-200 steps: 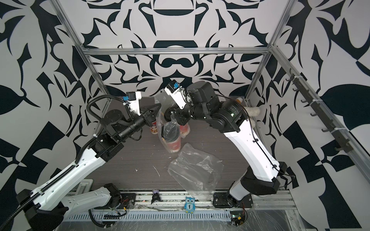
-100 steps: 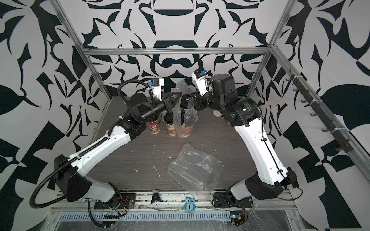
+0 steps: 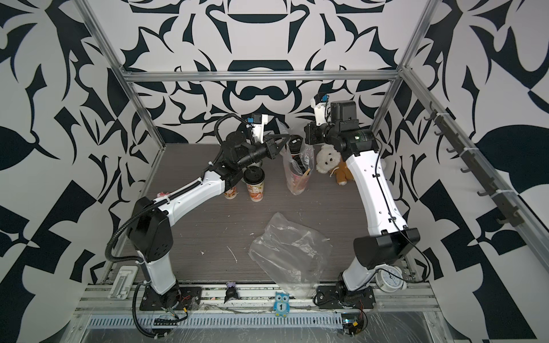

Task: Pack milk tea into plastic carrier bags
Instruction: Place the plastic carrier bag at the center of the board.

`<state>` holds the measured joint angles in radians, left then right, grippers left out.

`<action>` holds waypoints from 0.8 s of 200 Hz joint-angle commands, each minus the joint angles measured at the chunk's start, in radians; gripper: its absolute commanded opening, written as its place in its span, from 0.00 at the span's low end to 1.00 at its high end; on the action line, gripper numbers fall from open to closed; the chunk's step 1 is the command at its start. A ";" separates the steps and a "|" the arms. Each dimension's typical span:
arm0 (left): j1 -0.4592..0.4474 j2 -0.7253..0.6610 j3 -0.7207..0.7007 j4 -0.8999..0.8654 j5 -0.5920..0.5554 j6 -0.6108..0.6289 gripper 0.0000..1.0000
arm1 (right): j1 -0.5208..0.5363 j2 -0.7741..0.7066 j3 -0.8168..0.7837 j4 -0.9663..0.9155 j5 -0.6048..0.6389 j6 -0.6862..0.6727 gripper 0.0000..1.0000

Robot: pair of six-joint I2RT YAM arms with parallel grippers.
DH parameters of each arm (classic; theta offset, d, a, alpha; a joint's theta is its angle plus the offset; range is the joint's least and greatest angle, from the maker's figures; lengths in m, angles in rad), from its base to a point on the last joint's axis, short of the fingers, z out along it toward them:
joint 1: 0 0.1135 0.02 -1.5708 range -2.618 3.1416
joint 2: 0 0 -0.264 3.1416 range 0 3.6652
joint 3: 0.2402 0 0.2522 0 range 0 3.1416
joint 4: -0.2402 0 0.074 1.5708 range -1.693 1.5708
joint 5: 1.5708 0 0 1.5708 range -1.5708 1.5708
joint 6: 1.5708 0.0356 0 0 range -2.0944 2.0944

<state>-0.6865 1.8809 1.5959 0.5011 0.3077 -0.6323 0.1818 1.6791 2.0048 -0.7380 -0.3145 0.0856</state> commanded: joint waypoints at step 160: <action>0.101 0.386 0.224 0.357 0.015 -0.194 0.00 | -0.056 0.318 0.240 0.045 -0.175 0.160 0.00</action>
<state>-0.5961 2.2318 1.7828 0.7635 0.3225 -0.7879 0.1303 2.0453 2.2406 -0.7429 -0.4580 0.2150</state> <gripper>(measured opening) 0.044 0.045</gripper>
